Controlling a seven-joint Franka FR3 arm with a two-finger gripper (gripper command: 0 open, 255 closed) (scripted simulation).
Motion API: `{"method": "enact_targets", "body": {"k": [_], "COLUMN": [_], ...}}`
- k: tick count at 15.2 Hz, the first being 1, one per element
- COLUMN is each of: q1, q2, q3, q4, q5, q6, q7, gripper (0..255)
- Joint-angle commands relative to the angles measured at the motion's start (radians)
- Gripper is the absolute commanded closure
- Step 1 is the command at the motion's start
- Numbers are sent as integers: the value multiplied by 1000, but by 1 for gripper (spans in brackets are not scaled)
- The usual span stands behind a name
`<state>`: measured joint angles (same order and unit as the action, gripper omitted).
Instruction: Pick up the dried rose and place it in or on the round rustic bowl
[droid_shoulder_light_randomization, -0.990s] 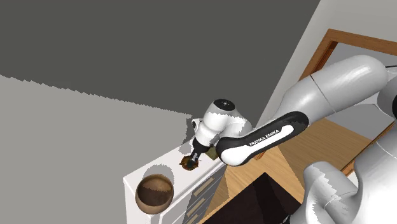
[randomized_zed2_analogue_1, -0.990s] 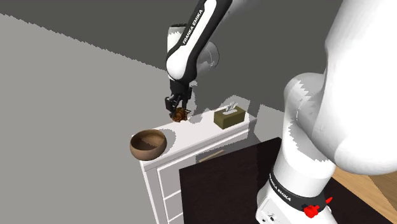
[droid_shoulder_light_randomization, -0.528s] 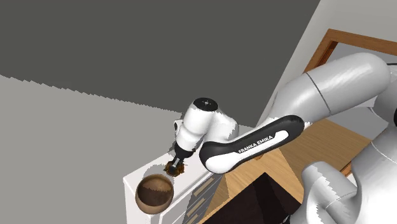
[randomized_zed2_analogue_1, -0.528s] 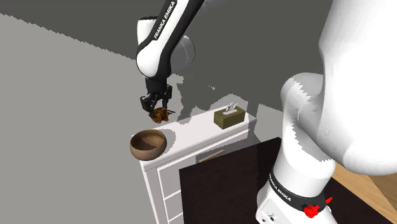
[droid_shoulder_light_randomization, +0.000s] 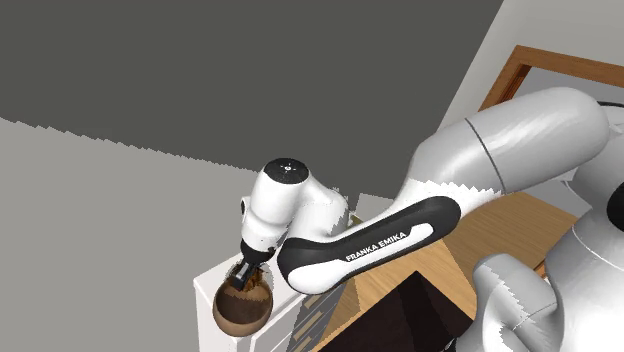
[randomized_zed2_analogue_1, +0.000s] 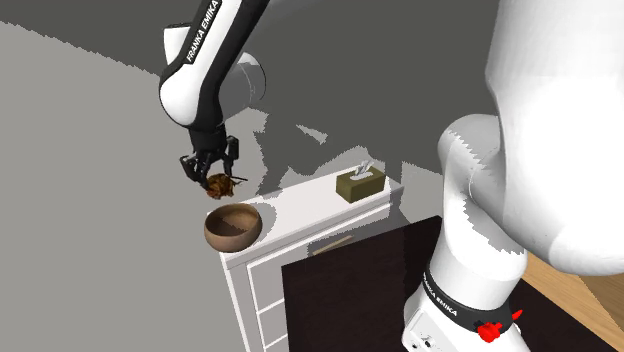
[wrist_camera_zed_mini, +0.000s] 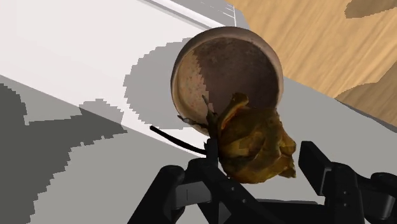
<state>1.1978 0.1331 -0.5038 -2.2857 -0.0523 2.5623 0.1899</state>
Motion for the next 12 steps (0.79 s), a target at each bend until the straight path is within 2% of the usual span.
{"method": "enact_targets", "body": {"k": [1,12], "q1": [-1,-38], "q2": [21,152], "q3": [5,52], "q4": [-2,-19], "q5": [15,115], "q6": [21,158], "q7": [-5,-65], "gripper": [255,255]}}
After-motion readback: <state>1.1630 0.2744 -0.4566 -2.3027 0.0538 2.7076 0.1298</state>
